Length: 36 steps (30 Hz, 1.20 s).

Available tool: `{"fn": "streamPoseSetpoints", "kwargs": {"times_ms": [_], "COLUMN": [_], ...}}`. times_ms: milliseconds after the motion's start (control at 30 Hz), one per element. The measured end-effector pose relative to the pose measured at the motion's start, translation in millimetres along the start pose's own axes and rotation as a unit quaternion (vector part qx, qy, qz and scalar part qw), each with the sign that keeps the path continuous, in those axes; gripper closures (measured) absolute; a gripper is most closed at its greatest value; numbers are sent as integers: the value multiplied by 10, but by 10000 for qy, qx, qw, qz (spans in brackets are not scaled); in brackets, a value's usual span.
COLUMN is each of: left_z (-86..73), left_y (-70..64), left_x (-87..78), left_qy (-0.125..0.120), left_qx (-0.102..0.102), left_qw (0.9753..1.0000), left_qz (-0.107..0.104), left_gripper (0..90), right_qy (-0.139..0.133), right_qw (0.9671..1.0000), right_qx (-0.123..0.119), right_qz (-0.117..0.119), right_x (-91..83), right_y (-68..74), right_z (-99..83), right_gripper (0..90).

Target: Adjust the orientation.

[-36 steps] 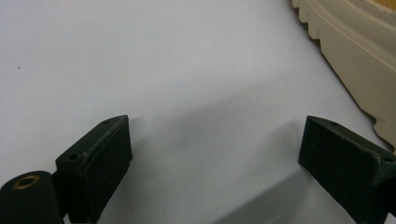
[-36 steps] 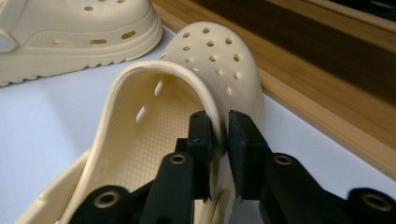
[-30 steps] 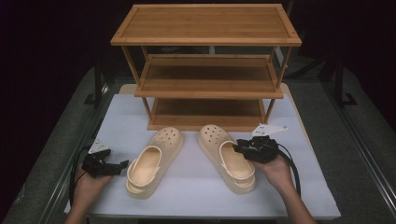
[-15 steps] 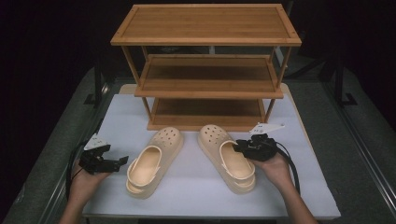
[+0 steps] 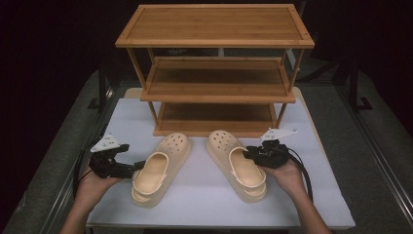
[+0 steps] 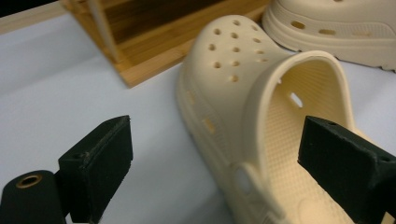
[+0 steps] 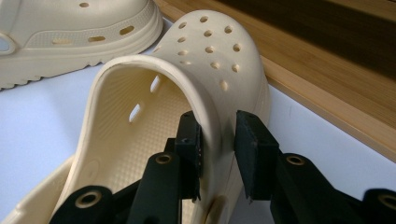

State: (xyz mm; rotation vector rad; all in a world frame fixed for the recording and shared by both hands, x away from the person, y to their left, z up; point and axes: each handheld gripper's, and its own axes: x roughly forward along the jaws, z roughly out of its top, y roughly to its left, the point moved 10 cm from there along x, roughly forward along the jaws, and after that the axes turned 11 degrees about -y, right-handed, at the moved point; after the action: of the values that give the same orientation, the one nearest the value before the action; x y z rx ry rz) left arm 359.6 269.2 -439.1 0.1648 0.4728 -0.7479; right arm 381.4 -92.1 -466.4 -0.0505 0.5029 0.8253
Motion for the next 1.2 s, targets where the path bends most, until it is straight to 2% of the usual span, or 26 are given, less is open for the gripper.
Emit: {"fn": "streamPoseSetpoints", "kwargs": {"times_ms": [33,100,267,467,500,600,767,1000,1200], "left_z": [1,6,18,6,2,5,12,28,59], "left_y": [-30,-87,-163,-215,-221,-189,-128,-136,-118], "left_x": [30,78,220,341,349,373,356,338,331], "left_qy": [26,26,156,239,257,267,284,403,394], "left_qx": [41,115,219,396,398,566,627,998,1045], "left_qw": [10000,9998,9993,9981,9980,9978,9976,9938,9929], "left_qz": [-56,-156,-257,-415,-428,-240,-16,274,422], "left_gripper": [97,157,165,368,430,558,718,792,820], "right_qy": [1,-7,3,-4,2,-2,5,-4,-2], "right_qw": [10000,10000,10000,10000,10000,10000,10000,10000,9999], "right_qx": [6,23,13,18,13,14,15,15,-57], "right_qz": [3,13,8,22,19,22,12,-41,-120], "right_x": [0,1,0,1,1,0,0,-4,-16], "right_y": [0,0,-1,0,-1,-2,0,-1,7], "right_z": [0,-1,-1,-1,-1,-1,-1,3,12], "right_gripper": [705,703,702,703,702,702,703,727,770]}}
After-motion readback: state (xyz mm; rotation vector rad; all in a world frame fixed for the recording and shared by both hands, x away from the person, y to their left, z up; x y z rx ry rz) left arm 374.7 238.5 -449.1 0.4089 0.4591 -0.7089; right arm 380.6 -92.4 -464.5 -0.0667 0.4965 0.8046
